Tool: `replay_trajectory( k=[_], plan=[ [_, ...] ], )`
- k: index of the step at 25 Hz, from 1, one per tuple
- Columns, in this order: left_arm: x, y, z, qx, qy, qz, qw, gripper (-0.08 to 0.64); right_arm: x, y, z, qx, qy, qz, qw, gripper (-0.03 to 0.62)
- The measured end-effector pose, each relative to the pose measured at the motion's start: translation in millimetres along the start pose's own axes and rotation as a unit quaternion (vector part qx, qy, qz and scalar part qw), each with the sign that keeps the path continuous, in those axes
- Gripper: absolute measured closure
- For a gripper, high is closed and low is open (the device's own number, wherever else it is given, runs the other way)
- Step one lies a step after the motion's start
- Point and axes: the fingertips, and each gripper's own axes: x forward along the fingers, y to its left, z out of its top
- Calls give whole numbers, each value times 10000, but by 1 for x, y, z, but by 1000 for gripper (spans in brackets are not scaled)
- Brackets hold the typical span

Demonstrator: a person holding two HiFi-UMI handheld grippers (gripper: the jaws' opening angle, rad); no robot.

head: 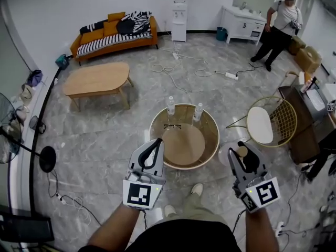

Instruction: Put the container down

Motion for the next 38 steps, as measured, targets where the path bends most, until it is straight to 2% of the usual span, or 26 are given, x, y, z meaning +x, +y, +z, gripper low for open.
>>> replay_trajectory(
  k=[9, 15, 23, 30, 38],
  plan=[
    [44, 5, -9, 76, 130, 74, 9999, 545, 39, -31, -8, 93, 11, 241, 9997, 445],
    [68, 2, -11, 95, 128, 127, 9998, 545, 52, -54, -8, 147, 80, 209, 9996, 445],
    [79, 12, -16, 69, 178, 208, 9996, 545, 64, -58, -17, 122, 99, 394, 9991, 445],
    [93, 19, -14, 167, 181, 264, 9993, 545, 77, -70, -14, 209, 130, 399, 9989, 445],
    [123, 25, -26, 228, 278, 405, 9985, 545, 106, -94, -27, 189, 130, 626, 9978, 445]
  ],
)
